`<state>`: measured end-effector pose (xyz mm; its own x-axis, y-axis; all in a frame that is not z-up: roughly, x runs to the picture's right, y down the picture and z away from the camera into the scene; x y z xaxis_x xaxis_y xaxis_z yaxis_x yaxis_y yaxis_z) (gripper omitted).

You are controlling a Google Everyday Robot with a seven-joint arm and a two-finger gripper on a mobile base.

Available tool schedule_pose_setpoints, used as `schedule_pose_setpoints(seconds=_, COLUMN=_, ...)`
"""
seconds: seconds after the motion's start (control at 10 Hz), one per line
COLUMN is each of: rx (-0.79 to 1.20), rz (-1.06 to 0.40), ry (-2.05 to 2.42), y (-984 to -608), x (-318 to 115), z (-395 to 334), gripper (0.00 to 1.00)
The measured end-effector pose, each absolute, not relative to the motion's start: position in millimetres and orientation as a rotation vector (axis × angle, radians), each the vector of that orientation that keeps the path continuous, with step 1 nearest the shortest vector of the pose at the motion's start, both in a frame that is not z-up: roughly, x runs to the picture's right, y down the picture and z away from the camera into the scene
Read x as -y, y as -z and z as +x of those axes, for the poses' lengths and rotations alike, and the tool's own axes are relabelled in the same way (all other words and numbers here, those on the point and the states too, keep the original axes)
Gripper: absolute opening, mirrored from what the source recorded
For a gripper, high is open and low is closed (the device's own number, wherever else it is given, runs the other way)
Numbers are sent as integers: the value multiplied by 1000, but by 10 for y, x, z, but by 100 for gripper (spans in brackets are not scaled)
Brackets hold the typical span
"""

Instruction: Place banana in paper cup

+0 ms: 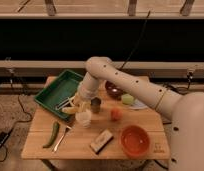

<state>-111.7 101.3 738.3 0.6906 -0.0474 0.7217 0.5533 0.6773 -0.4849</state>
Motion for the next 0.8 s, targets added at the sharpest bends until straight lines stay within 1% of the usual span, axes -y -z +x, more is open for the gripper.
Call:
schedule_pose_setpoints(seconds=0.1, rx=750, rz=-767, ry=365, y=-7397, x=-1042, z=-1109, gripper=0)
schedule_pose_setpoints(seconds=0.2, rx=762, rz=-780, ry=343, y=-7430, x=-1084, z=-1075, gripper=5)
schedule_pose_setpoints(seconds=0.3, rx=771, rz=-789, ry=326, y=-7453, x=-1111, z=-1049, gripper=12)
schedule_pose_setpoints(seconds=0.5, rx=795, rz=-811, ry=272, y=-7516, x=-1167, z=-959, gripper=32)
schedule_pose_setpoints(seconds=0.6, rx=811, rz=-822, ry=245, y=-7549, x=-1196, z=-923, gripper=44)
schedule_pose_setpoints(seconds=0.8, rx=834, rz=-832, ry=220, y=-7574, x=-1218, z=-905, gripper=63)
